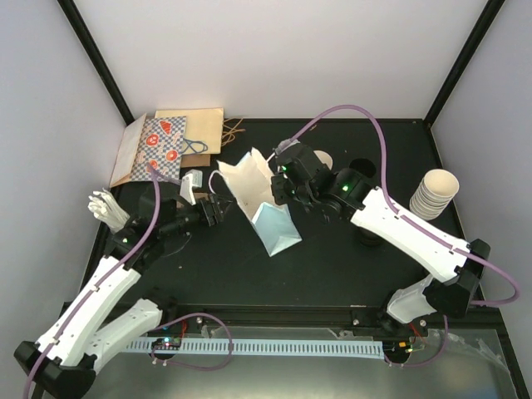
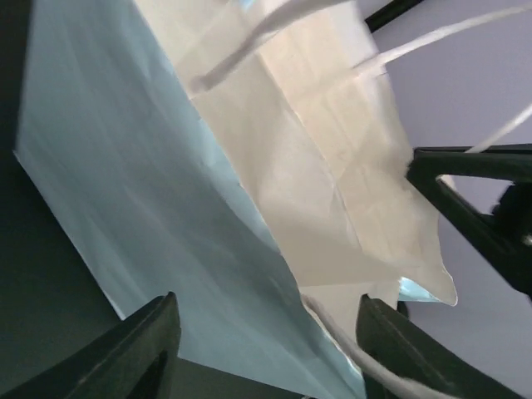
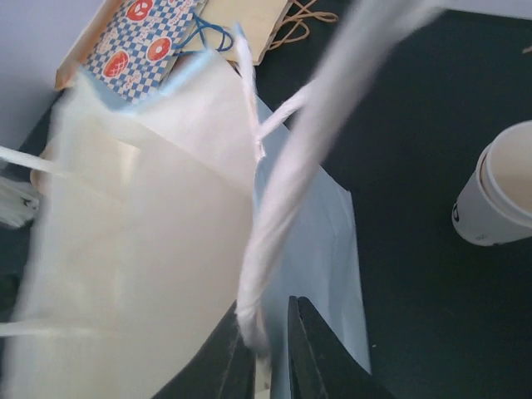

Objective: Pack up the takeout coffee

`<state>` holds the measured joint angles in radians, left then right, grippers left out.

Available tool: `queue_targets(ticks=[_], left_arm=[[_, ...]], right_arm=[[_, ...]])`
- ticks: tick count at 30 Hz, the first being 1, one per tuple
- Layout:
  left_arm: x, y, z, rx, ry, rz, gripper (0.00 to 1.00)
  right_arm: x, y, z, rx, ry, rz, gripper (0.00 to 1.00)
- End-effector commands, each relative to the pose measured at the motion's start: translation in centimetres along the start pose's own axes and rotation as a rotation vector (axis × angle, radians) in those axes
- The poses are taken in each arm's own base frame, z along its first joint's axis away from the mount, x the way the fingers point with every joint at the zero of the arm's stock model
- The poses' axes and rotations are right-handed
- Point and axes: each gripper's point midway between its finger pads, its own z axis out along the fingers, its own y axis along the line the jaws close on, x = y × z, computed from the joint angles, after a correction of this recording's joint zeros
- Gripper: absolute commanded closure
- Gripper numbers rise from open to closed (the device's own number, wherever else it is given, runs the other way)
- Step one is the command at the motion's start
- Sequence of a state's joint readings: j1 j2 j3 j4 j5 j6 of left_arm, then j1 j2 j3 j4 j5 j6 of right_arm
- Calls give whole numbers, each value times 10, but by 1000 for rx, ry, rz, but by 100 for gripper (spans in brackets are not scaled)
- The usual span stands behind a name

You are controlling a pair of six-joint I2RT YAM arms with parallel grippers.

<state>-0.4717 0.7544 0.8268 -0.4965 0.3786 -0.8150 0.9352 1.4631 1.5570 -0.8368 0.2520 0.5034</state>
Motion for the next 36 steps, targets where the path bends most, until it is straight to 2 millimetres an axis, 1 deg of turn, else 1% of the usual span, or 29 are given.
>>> queue_targets(ticks=[1,3,6,8,12,16,21,23,25,26,28,29,30,36], left_arm=[[-27,2,6,-49,-108,50,45],[-30,1,12,-54,-92,58,54],[-35,-1,20,-66,-74,79,72],[-38,-2,23,-68,-74,92,79],[-43,-7,28,-59,-71,107,79],[-45,-12,31,-40,-64,115,79],[-46,-14,39,-17,-53,119,79],[-47,-14,41,-21,-53,113,79],[-52,-14,41,-30,-68,107,80],[-54,-15,40,-32,-79,108,84],[-61,-17,38,-37,-107,113,94],[-64,-19,37,-34,-122,117,98],[-68,-22,36,-31,-135,122,98],[-88,-34,33,-38,-191,167,98]], right_arm=[[-11,-5,-13,3,-58,41,84],[-11,-9,-13,25,-64,40,81],[-12,-20,-12,77,-63,36,81],[-12,-27,-10,97,-48,38,81],[-12,-35,-8,109,-36,41,81],[-14,-43,-12,127,-42,47,77],[-16,-50,-10,144,-44,44,77],[-19,-53,-9,147,-43,48,80],[-21,-57,-8,157,-45,54,86],[-23,-59,-9,162,-49,57,89],[-27,-61,-9,168,-62,55,92],[-29,-62,-9,172,-66,53,94],[-32,-64,-10,175,-71,53,98],[-45,-71,-8,195,-85,52,99]])
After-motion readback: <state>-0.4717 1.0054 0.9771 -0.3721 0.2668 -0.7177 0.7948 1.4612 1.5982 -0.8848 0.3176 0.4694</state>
